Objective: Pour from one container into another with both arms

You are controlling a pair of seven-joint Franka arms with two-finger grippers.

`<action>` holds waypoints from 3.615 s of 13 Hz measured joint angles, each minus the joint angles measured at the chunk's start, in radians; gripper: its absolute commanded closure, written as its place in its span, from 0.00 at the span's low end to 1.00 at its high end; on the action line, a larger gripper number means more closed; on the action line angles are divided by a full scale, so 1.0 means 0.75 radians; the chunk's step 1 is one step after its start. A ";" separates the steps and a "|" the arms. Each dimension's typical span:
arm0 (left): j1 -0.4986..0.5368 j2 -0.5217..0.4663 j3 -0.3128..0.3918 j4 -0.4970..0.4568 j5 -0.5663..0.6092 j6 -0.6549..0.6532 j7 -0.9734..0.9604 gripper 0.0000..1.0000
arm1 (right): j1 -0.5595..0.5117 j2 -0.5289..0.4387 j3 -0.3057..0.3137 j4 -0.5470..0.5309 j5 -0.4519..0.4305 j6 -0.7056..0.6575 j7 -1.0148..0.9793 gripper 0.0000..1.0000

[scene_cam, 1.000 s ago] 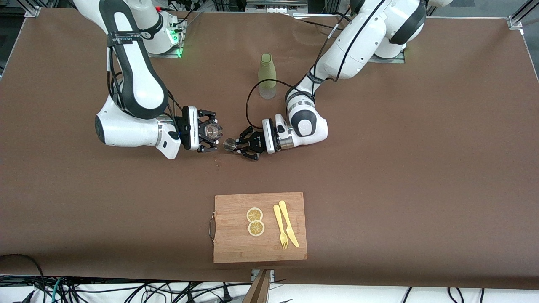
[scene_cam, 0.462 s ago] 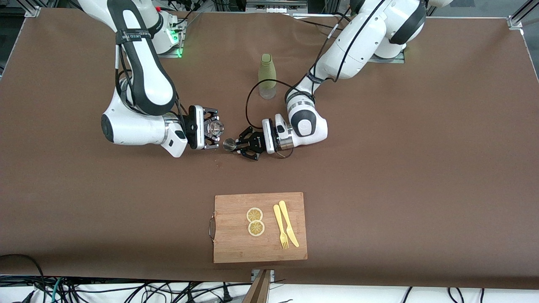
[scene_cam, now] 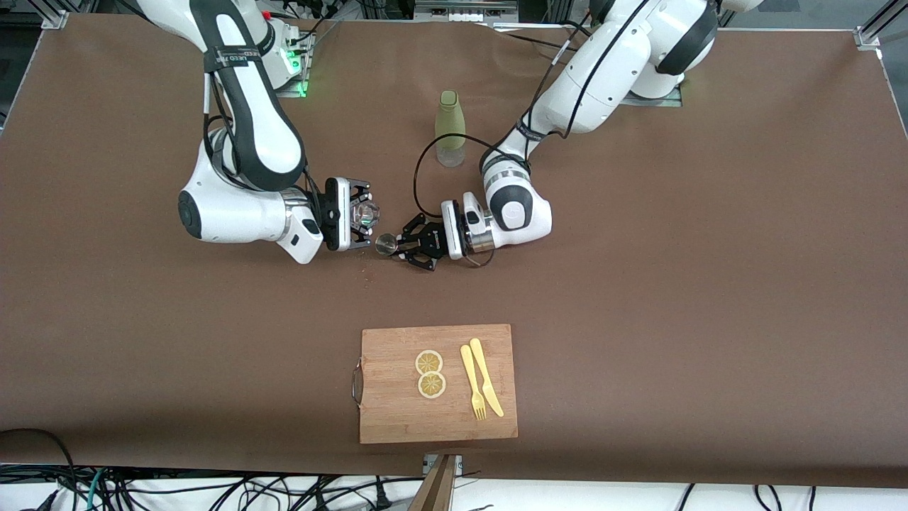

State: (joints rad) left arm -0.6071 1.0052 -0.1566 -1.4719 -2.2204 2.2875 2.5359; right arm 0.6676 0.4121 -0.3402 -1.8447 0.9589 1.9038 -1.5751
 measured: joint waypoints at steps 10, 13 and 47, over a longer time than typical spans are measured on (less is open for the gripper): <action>0.000 -0.001 0.000 0.002 0.000 0.000 0.000 1.00 | 0.020 0.013 0.000 -0.004 -0.024 0.020 0.040 0.78; 0.000 -0.001 -0.001 0.000 0.000 0.000 0.000 1.00 | 0.020 0.015 0.000 -0.004 -0.081 0.021 0.087 0.78; -0.002 -0.023 -0.021 -0.026 0.000 -0.001 0.000 1.00 | 0.047 0.056 0.005 0.153 -0.221 0.022 0.320 0.77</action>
State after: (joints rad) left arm -0.6085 0.9883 -0.1727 -1.4913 -2.2204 2.2867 2.5363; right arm 0.7027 0.4544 -0.3363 -1.7302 0.7933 1.9206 -1.3353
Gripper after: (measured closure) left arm 0.789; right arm 0.771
